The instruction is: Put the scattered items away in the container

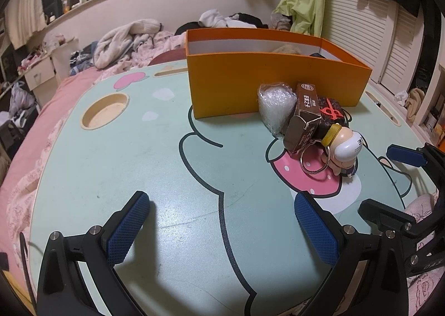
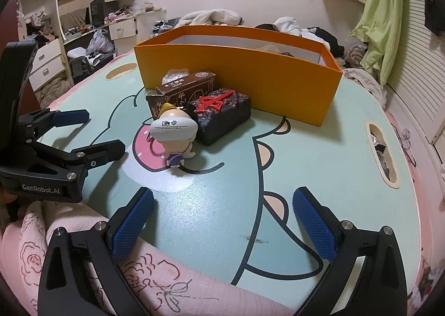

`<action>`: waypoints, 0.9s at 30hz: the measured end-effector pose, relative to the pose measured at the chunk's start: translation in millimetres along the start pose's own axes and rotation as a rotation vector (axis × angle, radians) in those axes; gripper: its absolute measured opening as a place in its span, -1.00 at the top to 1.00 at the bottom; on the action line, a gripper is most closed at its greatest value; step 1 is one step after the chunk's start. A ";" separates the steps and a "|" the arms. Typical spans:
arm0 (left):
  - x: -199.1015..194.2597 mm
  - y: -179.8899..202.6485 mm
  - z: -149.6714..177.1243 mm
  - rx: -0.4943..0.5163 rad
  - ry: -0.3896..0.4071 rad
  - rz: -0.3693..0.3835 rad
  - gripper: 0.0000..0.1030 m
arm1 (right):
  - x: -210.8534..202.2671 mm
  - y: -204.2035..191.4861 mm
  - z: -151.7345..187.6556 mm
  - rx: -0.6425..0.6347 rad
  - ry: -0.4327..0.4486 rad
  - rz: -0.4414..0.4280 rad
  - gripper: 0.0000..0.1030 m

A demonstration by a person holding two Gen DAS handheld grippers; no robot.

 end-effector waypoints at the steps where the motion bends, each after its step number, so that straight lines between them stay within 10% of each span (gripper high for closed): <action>1: -0.4 0.0 -0.9 0.001 0.001 0.001 -1.00 | 3.3 -1.9 -1.8 -0.001 0.002 0.000 -0.95; 15: -1.7 3.1 -1.3 -0.005 0.004 0.002 -1.00 | -44.1 11.2 -7.1 0.031 0.111 -0.082 -0.86; 27: -2.2 3.2 -0.7 -0.003 0.008 0.003 -1.00 | -24.6 3.2 -16.5 0.011 0.036 -0.148 0.27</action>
Point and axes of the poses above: each gripper's, at about its wrist camera, not at the fingertips, and x roughly the way its jaws point, y to its right, z to its underside, the point moved 4 cm from there along x, roughly the way its jaws point, and after that the axes turned 5 degrees about -x, right-handed, at the moved point
